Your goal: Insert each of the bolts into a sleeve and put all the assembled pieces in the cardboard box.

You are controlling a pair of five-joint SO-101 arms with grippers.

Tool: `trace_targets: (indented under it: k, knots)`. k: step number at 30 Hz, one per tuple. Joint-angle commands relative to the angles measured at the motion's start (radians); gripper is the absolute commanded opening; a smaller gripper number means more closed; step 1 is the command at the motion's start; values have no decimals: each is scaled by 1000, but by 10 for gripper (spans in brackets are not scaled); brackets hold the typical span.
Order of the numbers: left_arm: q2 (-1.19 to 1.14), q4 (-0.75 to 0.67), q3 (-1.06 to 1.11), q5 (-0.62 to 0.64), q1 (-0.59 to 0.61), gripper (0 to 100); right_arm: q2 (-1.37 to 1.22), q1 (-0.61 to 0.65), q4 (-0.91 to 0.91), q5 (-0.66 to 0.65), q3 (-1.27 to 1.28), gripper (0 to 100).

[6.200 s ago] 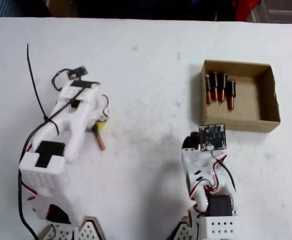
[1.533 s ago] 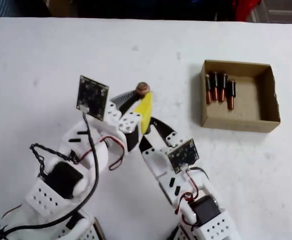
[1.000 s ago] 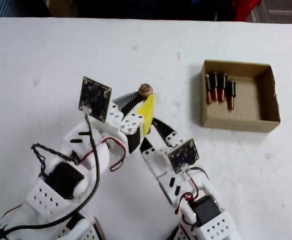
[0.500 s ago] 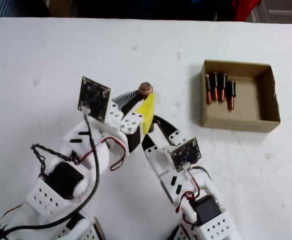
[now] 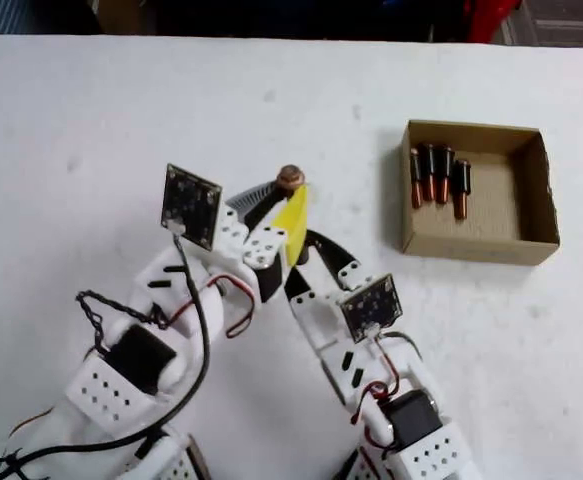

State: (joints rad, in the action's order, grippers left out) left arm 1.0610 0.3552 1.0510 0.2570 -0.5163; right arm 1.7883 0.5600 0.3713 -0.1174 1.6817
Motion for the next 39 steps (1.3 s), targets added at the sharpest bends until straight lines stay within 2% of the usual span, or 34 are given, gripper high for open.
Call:
trace_targets:
  k: [1,10,16,21,39]
  knots:
    - [30,-58,-6,-5,4,23,12,-7,-24,5,9,16]
    - [30,61,-2,-3,2,23,12,-10,-30,5,9,16]
    - [30,69,0,-2,1,23,12,-15,-30,5,9,16]
    - [31,61,55,-3,-65,23,12,-16,-25,5,9,16]
    - [30,61,141,-3,-65,23,12,-50,-24,5,9,16]
